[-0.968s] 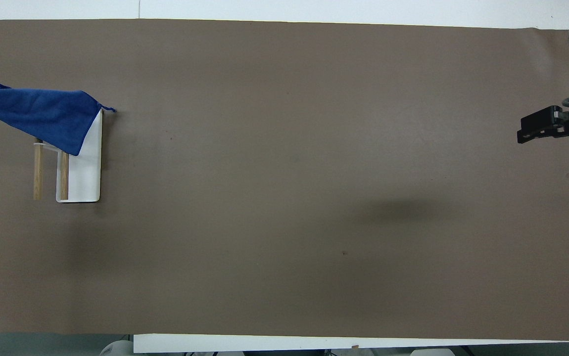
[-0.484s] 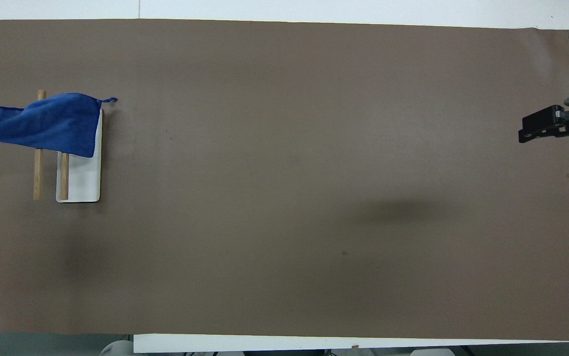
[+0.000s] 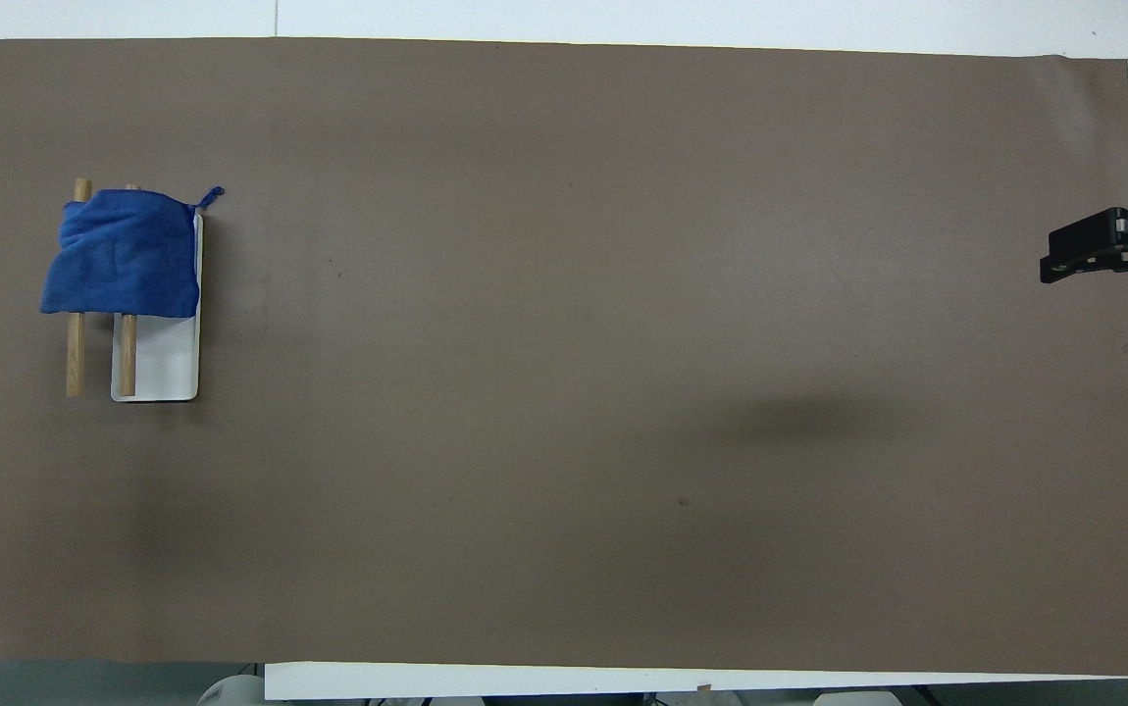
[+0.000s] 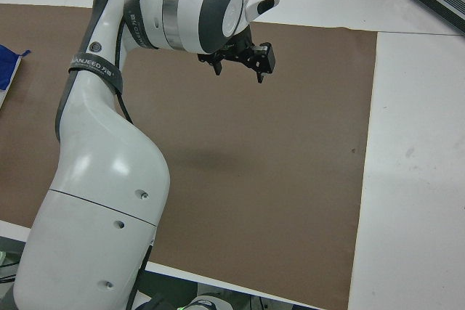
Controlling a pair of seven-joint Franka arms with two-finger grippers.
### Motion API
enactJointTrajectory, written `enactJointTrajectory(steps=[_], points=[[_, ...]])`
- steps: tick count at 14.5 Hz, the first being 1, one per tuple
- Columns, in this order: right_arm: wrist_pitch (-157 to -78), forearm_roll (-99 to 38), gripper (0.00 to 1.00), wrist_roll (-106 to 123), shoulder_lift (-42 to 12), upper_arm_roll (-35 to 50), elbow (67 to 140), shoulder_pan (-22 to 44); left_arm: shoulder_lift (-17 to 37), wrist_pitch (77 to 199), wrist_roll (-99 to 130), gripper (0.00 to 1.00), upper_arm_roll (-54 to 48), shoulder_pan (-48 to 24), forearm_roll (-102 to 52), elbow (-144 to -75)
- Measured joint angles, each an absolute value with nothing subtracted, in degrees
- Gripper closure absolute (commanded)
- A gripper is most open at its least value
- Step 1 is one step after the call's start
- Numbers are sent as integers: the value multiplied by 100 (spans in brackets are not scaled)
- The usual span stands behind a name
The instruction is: Right arm passes towel to left arm to hang
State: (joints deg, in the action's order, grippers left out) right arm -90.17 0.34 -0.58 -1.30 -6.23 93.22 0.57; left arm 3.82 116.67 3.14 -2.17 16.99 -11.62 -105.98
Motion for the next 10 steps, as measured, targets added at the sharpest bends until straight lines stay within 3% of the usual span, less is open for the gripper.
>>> enactJointTrajectory(steps=[4,10], points=[[-9012,34,0,81,-135,-618,9050,68,253,10374,305,0,-298,1545,-585,-9826],[-8803,34,0,86,-86,-605,8977,103,210,7897,323,0,-349,416,-155,-8824]])
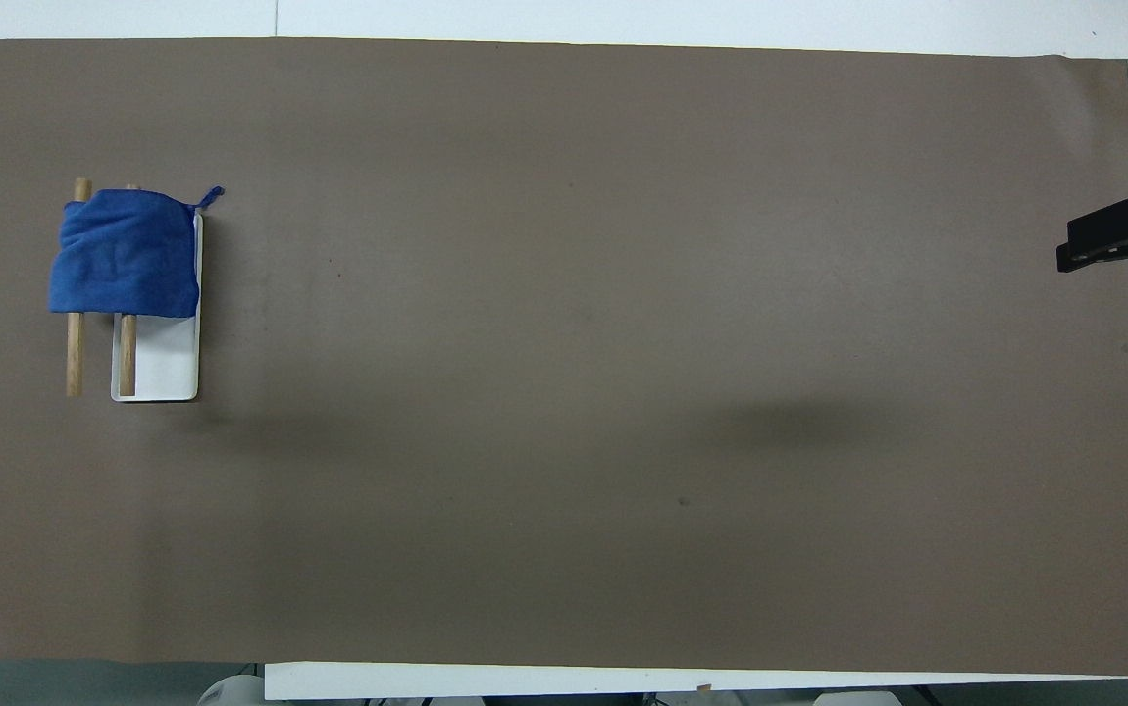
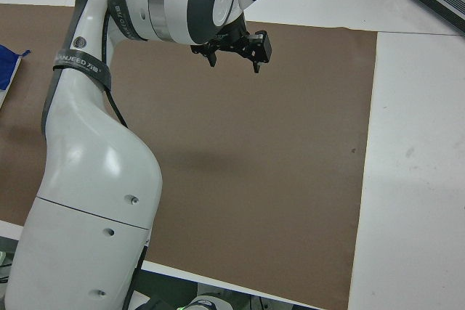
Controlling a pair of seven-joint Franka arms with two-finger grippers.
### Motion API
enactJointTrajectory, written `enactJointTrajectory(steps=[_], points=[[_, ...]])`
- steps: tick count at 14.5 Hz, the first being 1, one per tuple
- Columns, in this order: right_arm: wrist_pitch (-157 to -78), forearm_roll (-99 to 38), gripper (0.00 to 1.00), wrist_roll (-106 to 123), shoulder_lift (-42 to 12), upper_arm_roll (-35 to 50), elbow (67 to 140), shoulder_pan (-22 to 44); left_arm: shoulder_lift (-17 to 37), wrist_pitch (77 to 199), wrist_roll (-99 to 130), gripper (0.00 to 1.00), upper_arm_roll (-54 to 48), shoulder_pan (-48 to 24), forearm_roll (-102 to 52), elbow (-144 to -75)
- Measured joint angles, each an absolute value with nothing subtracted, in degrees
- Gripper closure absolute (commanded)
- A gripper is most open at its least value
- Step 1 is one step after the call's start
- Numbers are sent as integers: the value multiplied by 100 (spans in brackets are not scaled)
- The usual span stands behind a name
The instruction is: Right arm passes towel to left arm to hang
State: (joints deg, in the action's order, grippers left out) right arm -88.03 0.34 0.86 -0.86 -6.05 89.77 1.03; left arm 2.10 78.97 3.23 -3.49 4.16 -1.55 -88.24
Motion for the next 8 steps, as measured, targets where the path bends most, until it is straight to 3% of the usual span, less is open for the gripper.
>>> enactJointTrajectory(steps=[3,8], points=[[-8773,34,0,86,-51,-606,8977,103,174,7549,433,0,-361,-111,27,-8522],[-8773,34,0,86,-51,-606,8980,103,-91,7774,439,0,-323,-212,0,-9033]])
